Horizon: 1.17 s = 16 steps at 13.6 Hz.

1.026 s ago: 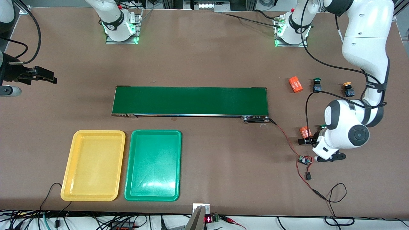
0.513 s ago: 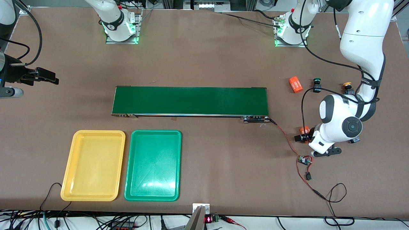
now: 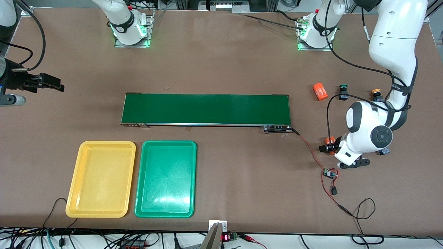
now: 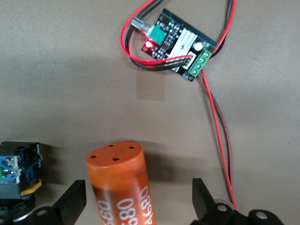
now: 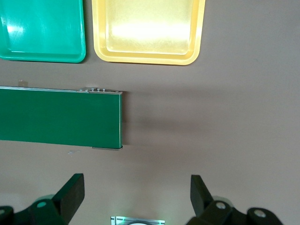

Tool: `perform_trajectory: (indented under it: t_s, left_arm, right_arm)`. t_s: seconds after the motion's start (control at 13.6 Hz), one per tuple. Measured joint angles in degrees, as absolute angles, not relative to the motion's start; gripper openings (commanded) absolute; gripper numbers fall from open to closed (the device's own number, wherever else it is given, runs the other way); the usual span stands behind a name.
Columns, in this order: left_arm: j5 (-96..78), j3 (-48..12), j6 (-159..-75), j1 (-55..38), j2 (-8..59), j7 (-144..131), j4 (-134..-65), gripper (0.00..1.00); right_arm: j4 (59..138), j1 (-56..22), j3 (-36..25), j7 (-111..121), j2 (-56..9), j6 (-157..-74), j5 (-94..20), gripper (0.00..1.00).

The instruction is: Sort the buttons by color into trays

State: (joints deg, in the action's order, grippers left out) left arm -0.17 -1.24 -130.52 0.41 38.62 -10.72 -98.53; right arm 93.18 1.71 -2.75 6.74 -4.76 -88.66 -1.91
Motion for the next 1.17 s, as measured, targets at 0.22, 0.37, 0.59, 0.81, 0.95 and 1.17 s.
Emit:
perform_trajectory:
  t_s: [0.22,0.37,0.59,0.81,0.95,1.17]
  left_arm:
    - [-0.2,-1.2,-130.5,0.5,38.6,-10.7,-99.1,0.3]
    - [-0.2,-1.2,-130.5,0.5,38.6,-10.7,-99.1,0.05]
    - [-0.2,-1.4,-130.5,0.5,38.2,-10.6,-99.1,0.0]
    - [-0.2,-2.5,-125.9,0.4,34.8,-5.6,-98.9,0.0]
    - [-0.2,-4.3,-120.5,0.3,30.6,2.1,-98.9,0.01]
    - [-0.2,-8.5,-114.7,-0.5,26.0,17.3,-99.2,0.01]
  right_arm:
    - [93.2,1.7,-2.7,6.7,-4.8,-88.7,-1.9,1.0]
    - [93.2,1.7,-2.7,6.7,-4.8,-88.7,-1.9,1.0]
    - [93.2,1.7,-2.7,6.7,-4.8,-88.7,-1.9,1.0]
    - [93.2,1.7,-2.7,6.7,-4.8,-88.7,-1.9,1.0]
    - [93.2,1.7,-2.7,6.7,-4.8,-88.7,-1.9,1.0]
    - [93.2,1.7,-2.7,6.7,-4.8,-88.7,-1.9,1.0]
